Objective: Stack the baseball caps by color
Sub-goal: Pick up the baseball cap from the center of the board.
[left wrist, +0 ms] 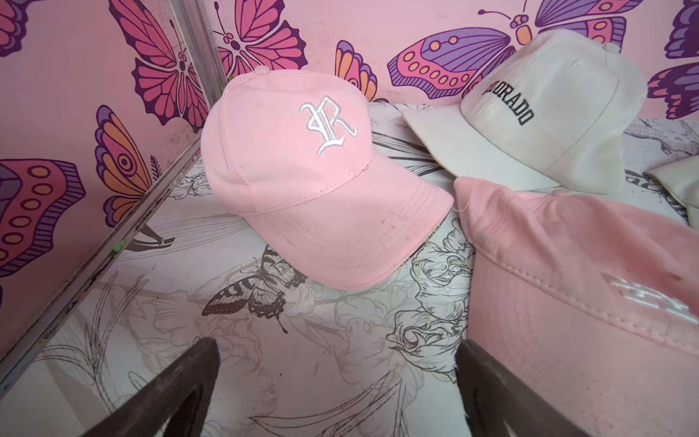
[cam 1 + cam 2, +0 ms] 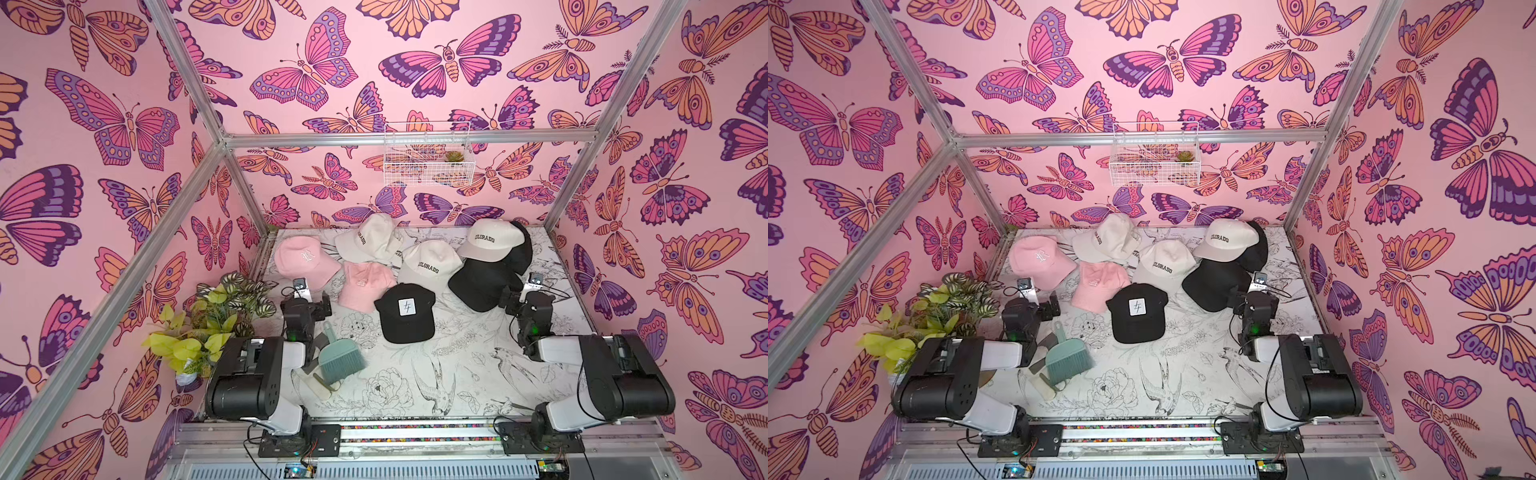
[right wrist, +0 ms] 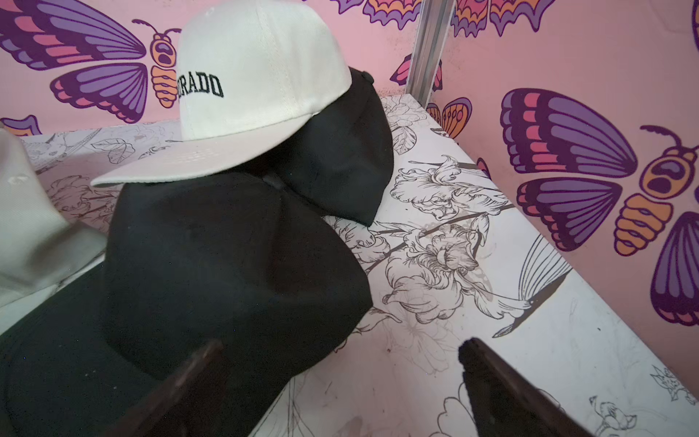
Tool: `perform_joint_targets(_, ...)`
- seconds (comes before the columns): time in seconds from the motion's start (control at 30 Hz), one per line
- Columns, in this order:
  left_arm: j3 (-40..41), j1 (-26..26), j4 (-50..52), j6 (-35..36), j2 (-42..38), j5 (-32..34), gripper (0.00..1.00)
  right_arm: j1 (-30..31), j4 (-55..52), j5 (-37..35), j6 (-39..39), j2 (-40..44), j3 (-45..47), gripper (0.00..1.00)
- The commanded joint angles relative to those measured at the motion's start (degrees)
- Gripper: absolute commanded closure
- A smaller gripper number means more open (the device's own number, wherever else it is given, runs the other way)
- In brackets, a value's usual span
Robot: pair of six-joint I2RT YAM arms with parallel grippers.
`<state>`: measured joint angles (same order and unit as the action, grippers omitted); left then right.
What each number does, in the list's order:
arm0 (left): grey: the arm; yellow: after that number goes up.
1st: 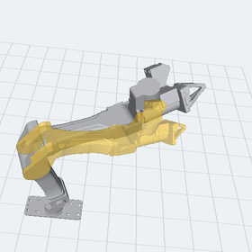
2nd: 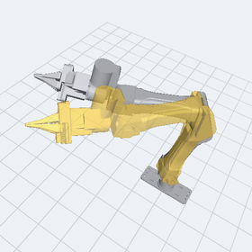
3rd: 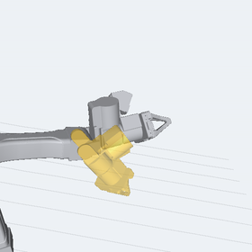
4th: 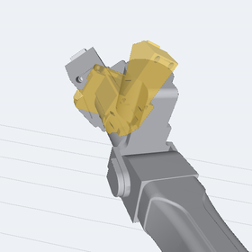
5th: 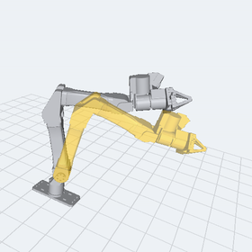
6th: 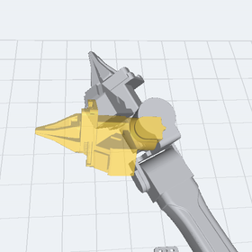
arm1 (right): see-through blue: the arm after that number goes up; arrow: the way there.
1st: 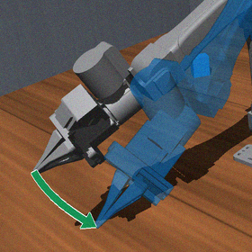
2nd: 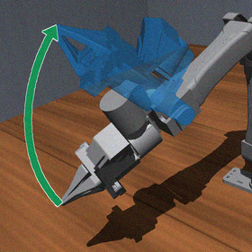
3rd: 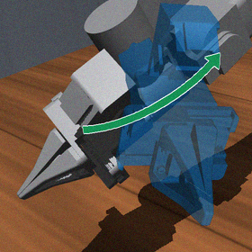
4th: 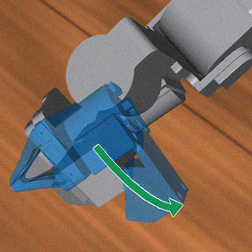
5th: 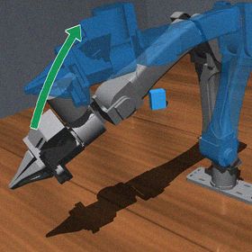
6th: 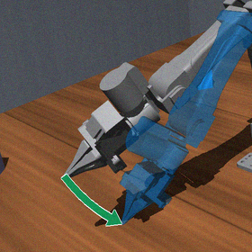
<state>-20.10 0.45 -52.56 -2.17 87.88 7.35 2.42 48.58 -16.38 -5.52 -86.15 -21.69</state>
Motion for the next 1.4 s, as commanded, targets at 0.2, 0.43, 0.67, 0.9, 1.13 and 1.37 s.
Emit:
perform_joint_targets(0.2,-0.64,-0.09,0.19,0.08,0.46,0.47,0.00,0.22,-0.43,0.59,0.77,-0.07,-0.43,0.01)
perform_joint_targets(0.43,-0.64,-0.08,0.21,0.09,0.53,0.47,0.01,0.29,-0.42,0.56,0.76,-0.15,-0.37,0.01)
perform_joint_targets(0.67,-0.64,-0.09,0.24,0.09,0.52,0.47,0.00,0.23,-0.41,0.57,0.76,-0.07,-0.37,0.01)
perform_joint_targets(0.9,-0.64,-0.08,0.21,0.07,0.54,0.47,0.00,0.17,-0.63,0.81,0.60,-0.16,-0.48,0.01)
perform_joint_targets(1.13,-0.63,-0.47,3.14,-0.15,-3.13,3.19,0.00,0.24,-6.23,1.34,1.38,6.07,-1.66,0.01)
perform_joint_targets(1.37,-4.21,-5.26,20.77,-6.85,-20.00,20.54,0.00,0.33,-34.32,3.13,-9.88,21.34,-11.50,0.01)
